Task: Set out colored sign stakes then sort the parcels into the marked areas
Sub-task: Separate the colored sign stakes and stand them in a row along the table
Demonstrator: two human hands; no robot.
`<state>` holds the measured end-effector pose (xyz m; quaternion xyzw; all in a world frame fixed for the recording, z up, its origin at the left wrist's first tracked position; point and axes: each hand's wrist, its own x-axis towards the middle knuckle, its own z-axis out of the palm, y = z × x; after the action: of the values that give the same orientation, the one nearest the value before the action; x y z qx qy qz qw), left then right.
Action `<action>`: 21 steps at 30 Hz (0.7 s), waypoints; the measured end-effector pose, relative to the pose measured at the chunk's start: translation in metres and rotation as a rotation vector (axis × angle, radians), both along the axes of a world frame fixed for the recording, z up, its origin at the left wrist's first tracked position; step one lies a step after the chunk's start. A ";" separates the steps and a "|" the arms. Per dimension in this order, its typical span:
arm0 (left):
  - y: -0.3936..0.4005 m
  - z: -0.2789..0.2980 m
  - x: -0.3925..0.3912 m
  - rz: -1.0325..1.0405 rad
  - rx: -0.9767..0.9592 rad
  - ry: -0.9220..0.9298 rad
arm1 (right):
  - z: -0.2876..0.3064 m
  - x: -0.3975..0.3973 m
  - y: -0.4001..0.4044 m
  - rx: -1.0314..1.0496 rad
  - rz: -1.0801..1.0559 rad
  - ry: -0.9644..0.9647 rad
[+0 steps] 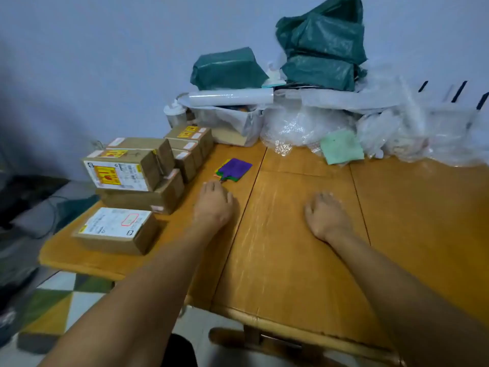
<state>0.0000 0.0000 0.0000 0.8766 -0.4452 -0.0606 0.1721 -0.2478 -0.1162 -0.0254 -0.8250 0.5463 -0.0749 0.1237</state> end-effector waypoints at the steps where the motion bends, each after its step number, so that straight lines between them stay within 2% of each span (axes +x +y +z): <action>1: 0.007 0.000 0.002 0.028 -0.017 -0.005 | -0.002 -0.001 0.004 -0.024 -0.004 -0.001; 5: 0.016 0.003 0.016 0.083 -0.071 -0.067 | -0.007 -0.006 0.016 -0.049 -0.019 -0.034; 10: -0.002 0.009 0.026 0.136 0.052 -0.088 | -0.006 -0.004 0.018 -0.073 -0.037 -0.047; 21: -0.035 0.008 0.048 0.013 0.171 -0.231 | -0.009 -0.003 0.013 -0.090 -0.076 -0.051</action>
<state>0.0475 -0.0347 0.0077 0.8921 -0.4495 0.0039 0.0447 -0.2510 -0.1034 -0.0349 -0.8063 0.5699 -0.1252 0.0973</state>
